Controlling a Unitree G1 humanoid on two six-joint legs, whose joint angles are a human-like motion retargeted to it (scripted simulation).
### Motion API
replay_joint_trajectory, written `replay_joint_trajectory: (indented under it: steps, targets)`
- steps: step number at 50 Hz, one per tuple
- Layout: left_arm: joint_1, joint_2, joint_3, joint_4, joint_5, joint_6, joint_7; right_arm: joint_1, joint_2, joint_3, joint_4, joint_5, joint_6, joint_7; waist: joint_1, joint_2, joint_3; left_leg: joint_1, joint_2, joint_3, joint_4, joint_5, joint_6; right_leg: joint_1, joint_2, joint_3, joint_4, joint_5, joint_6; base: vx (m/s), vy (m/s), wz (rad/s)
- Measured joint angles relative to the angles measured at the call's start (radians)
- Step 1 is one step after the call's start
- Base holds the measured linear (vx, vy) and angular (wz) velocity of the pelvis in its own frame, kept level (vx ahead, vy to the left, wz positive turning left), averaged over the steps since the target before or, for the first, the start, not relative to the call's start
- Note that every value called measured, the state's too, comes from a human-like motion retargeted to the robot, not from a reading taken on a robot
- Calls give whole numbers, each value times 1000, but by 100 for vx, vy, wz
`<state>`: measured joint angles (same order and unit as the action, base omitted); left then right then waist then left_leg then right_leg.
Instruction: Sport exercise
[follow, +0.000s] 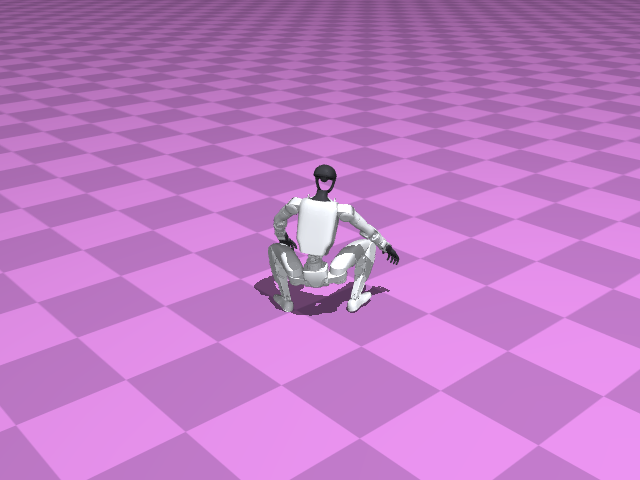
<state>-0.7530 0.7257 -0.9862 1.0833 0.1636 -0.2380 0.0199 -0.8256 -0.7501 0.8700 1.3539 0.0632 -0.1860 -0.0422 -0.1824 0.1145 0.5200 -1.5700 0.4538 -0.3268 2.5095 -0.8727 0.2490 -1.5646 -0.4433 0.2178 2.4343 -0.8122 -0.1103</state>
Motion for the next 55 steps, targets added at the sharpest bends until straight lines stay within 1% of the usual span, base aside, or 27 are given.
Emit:
replay_joint_trajectory:
  steps: [3,6,8,10,13,17,20,24,28,31,33,38,41,45,47,48,49,51,52,53,55]
  targets:
    - [-215,-8,77,-71,-82,-41,97,-256,14,-8,-37,100,-45,-24,-3,10,0,0,47,163,-157,0,11,3,-36,-95,-147,25,28,13,18,-37]
    - [-332,-27,145,-100,-134,-74,175,-429,19,-26,-71,143,-85,-65,-3,46,0,0,61,301,-282,0,5,14,-71,-208,-284,51,55,18,24,-35]
    - [-361,-51,188,-99,-157,-91,215,-493,24,-41,-94,151,-107,-98,-1,77,0,1,61,351,-347,0,-23,43,-84,-291,-369,65,75,20,21,-35]
    - [-344,-96,223,-90,-173,-106,248,-501,35,-59,-117,149,-125,-136,4,86,0,86,63,405,-426,1,-71,115,-85,-343,-447,77,100,19,14,-31]
    - [-277,-169,273,-71,-179,-120,293,-448,60,-107,-157,136,-146,-196,5,78,-4,234,53,476,-557,27,-143,233,-80,-394,-562,105,144,18,8,-15]
    - [-176,-257,330,-37,-162,-128,340,-341,100,-176,-214,111,-166,-255,-6,61,-9,389,25,537,-746,111,-241,363,-67,-441,-720,161,205,17,0,2]
    - [-93,-311,363,-1,-131,-121,348,-243,128,-217,-252,85,-172,-269,-16,47,-12,485,-5,561,-891,186,-309,446,-48,-462,-839,215,249,17,-5,7]
    - [33,-366,399,55,-78,-105,323,-94,154,-258,-294,26,-169,-239,-25,33,-25,579,-43,569,-1058,293,-388,536,-12,-477,-981,277,295,17,-10,10]
    - [183,-411,424,115,-23,-82,276,87,175,-290,-312,-58,-158,-187,-20,21,-75,625,-76,568,-1169,401,-450,595,19,-487,-1097,327,318,16,-14,16]
    - [293,-440,441,160,14,-65,231,224,194,-306,-306,-132,-145,-138,-4,14,-117,645,-93,565,-1215,445,-477,637,37,-500,-1170,339,321,15,-14,12]
    - [362,-458,453,188,35,-54,194,313,210,-313,-299,-181,-134,-103,8,12,-144,659,-104,561,-1238,462,-490,665,49,-510,-1215,351,325,16,-12,7]
    - [509,-493,485,250,59,-35,100,502,253,-329,-279,-283,-116,-26,35,11,-214,713,-137,569,-1352,475,-502,749,74,-553,-1340,388,341,17,-9,4]
    - [579,-509,506,280,62,-32,63,588,278,-337,-265,-325,-114,8,37,6,-263,762,-186,575,-1495,496,-508,803,78,-581,-1427,412,358,19,-4,10]
    - [653,-525,535,310,65,-26,44,671,308,-345,-239,-367,-119,23,16,-11,-335,846,-274,577,-1727,537,-503,858,71,-605,-1521,421,372,19,1,21]
    - [680,-533,549,317,66,-24,49,703,323,-350,-227,-377,-120,21,8,-22,-357,847,-292,574,-1733,519,-487,853,58,-597,-1498,403,372,15,6,14]
    - [688,-531,560,319,70,-24,52,715,330,-354,-221,-385,-123,17,-1,-32,-381,906,-324,586,-1841,532,-477,880,58,-603,-1542,397,372,22,7,22]
    - [695,-532,568,321,71,-24,56,728,336,-357,-216,-388,-124,13,-7,-41,-394,921,-338,591,-1864,528,-466,884,49,-598,-1542,390,372,17,9,24]
    - [703,-533,583,321,71,-25,68,753,347,-364,-211,-391,-125,4,-19,-55,-416,915,-351,595,-1833,497,-443,875,26,-579,-1506,373,372,11,12,15]
    - [701,-529,594,320,72,-25,76,763,354,-367,-210,-393,-126,-1,-25,-68,-429,944,-370,601,-1872,495,-432,885,19,-572,-1510,364,372,25,10,13]
    - [692,-518,609,319,74,-26,85,767,362,-370,-212,-396,-129,-8,-33,-89,-439,1030,-410,613,-2009,526,-423,920,15,-569,-1548,360,372,25,10,16]
    - [687,-513,625,313,72,-28,99,787,371,-376,-213,-397,-134,-16,-47,-115,-454,1064,-442,620,-2034,537,-406,926,-18,-542,-1524,359,372,11,12,18]
